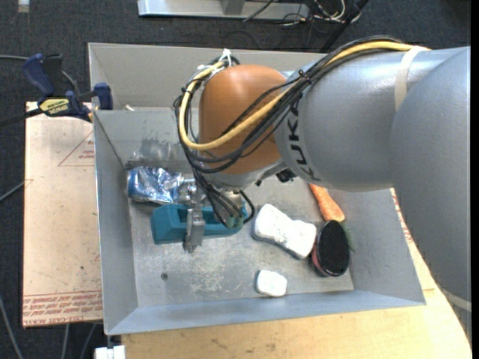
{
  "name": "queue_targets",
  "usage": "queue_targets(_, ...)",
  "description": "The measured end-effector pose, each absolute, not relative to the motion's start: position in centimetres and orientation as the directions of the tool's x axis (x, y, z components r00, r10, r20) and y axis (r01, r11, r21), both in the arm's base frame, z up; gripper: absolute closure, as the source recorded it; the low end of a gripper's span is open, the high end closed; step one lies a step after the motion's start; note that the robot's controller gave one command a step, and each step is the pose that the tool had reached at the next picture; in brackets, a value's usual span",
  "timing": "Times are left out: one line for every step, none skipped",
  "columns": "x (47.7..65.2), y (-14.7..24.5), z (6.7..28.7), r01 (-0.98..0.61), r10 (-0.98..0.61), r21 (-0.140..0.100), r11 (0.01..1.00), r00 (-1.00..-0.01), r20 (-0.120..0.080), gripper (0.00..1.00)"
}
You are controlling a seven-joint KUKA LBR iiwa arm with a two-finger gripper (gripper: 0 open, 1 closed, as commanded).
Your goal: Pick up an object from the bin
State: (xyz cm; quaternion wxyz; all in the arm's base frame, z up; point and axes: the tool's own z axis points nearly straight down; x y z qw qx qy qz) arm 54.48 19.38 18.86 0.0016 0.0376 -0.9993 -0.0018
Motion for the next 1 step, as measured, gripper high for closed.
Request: queue_targets(54.47,19.37,18.86,-0.075,-0.075,0.004,0.997,-0.997,0.003,1.00)
